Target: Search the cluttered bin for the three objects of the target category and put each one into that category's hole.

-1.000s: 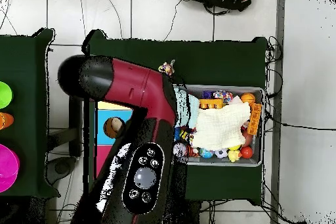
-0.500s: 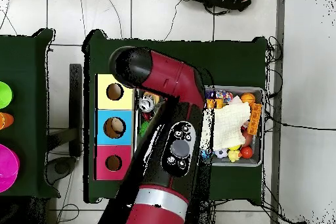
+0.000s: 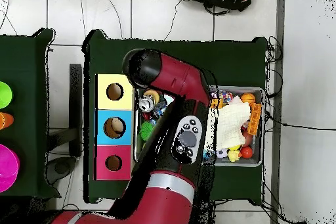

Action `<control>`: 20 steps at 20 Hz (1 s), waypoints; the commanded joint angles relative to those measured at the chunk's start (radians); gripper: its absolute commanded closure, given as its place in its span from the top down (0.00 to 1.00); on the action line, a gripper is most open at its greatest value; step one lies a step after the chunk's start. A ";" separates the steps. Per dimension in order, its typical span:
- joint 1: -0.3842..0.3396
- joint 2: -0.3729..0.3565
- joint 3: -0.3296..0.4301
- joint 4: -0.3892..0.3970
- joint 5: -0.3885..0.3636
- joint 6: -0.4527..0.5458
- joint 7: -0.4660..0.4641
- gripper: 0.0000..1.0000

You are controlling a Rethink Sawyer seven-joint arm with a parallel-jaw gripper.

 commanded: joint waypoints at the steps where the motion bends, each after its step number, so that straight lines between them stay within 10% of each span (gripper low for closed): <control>1: -0.017 0.004 0.145 0.056 -0.025 -0.066 0.054 1.00; 12: -0.084 0.105 0.136 -0.227 -0.019 0.167 0.068 1.00; 20: -0.112 0.120 0.151 -0.258 -0.020 0.172 0.042 1.00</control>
